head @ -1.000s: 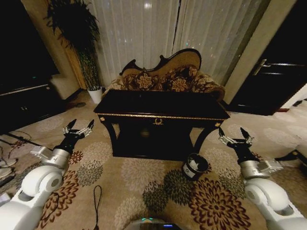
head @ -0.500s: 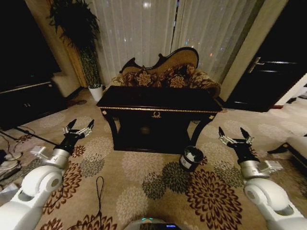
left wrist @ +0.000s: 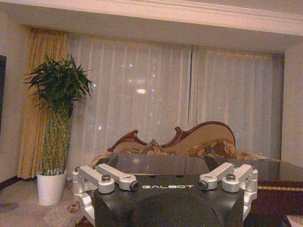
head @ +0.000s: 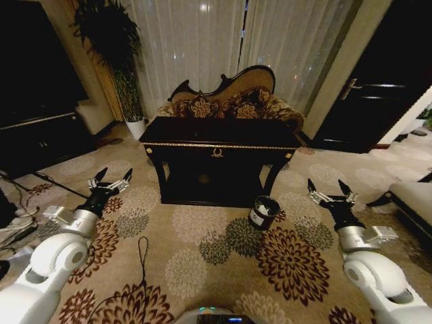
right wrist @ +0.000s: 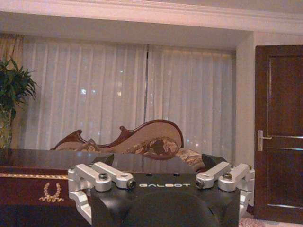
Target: Move to the front of the table and place the trash on the table into the trash bin.
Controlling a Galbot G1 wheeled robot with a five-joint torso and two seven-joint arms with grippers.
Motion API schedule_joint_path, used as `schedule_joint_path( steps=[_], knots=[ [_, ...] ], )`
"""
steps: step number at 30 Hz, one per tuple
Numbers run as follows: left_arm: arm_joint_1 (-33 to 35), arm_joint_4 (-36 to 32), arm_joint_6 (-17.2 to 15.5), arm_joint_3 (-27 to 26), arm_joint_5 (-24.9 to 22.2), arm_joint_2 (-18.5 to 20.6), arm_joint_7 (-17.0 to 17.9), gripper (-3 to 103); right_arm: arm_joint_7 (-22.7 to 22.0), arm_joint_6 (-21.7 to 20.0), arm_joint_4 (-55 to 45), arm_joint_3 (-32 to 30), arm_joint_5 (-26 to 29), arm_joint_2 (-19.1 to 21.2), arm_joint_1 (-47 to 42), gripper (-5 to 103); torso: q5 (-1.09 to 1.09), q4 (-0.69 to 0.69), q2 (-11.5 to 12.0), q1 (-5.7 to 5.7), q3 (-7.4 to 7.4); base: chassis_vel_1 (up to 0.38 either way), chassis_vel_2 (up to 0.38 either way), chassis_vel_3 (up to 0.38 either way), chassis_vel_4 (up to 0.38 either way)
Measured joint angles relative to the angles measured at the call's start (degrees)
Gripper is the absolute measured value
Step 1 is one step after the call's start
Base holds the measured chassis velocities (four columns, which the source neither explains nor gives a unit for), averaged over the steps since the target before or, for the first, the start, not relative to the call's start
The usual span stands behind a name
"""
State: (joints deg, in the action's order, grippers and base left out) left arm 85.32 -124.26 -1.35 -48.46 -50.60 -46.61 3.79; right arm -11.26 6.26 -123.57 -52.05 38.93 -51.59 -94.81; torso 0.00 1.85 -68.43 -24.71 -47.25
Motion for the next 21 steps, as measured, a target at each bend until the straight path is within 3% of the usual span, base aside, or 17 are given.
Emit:
schedule_joint_path(
  steps=[11,21],
  knots=[
    [0.00,0.00,0.00,0.00,0.00,0.00,0.00,100,0.00,0.00,0.00,0.00,0.00,0.00,-0.01,100,0.00,0.01,0.00,0.02,0.01,0.158,-0.148,-0.156,0.140],
    [0.00,0.00,0.00,0.00,0.00,0.00,0.00,100,0.00,0.00,0.00,0.00,0.00,0.00,-0.01,100,0.01,0.00,-0.02,0.01,0.01,0.033,-0.030,-0.018,0.037]
  ],
)
